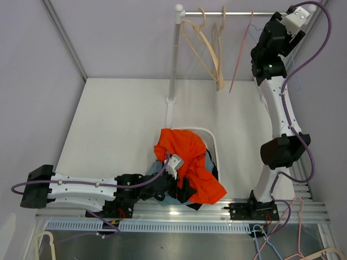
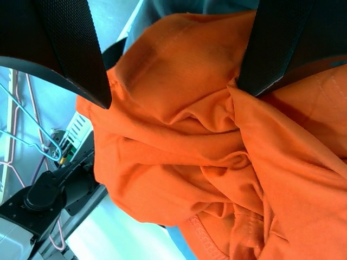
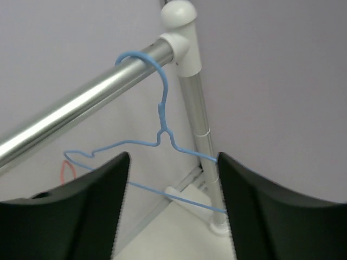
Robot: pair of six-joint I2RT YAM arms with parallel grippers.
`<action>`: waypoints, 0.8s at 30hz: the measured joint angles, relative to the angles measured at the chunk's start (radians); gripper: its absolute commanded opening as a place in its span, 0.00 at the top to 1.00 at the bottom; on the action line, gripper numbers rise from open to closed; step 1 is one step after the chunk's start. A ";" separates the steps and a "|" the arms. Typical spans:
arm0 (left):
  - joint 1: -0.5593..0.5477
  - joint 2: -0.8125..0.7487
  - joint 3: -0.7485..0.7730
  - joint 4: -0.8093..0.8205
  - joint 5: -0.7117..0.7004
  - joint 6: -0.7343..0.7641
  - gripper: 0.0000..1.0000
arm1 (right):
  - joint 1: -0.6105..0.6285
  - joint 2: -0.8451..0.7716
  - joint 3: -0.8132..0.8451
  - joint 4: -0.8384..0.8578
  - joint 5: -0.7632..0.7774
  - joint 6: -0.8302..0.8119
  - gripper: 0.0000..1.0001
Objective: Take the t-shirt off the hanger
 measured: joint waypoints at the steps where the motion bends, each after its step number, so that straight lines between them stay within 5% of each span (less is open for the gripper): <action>1: -0.006 -0.003 0.001 -0.003 -0.006 0.000 0.00 | 0.002 -0.031 -0.016 -0.016 -0.002 0.017 0.17; 3: -0.022 -0.005 0.008 -0.012 -0.020 0.000 0.01 | 0.008 -0.111 -0.069 -0.050 -0.014 0.055 0.01; 9: -0.063 -0.005 0.051 -0.081 -0.060 0.000 0.00 | 0.038 -0.380 -0.270 -0.205 -0.109 0.134 0.01; 16: -0.069 -0.024 0.208 -0.296 -0.122 0.000 0.00 | 0.216 -0.712 -0.601 -0.363 -0.109 0.253 0.01; 24: -0.070 -0.229 0.360 -0.494 -0.253 0.059 0.01 | 0.282 -1.013 -0.932 -0.568 -0.182 0.464 0.00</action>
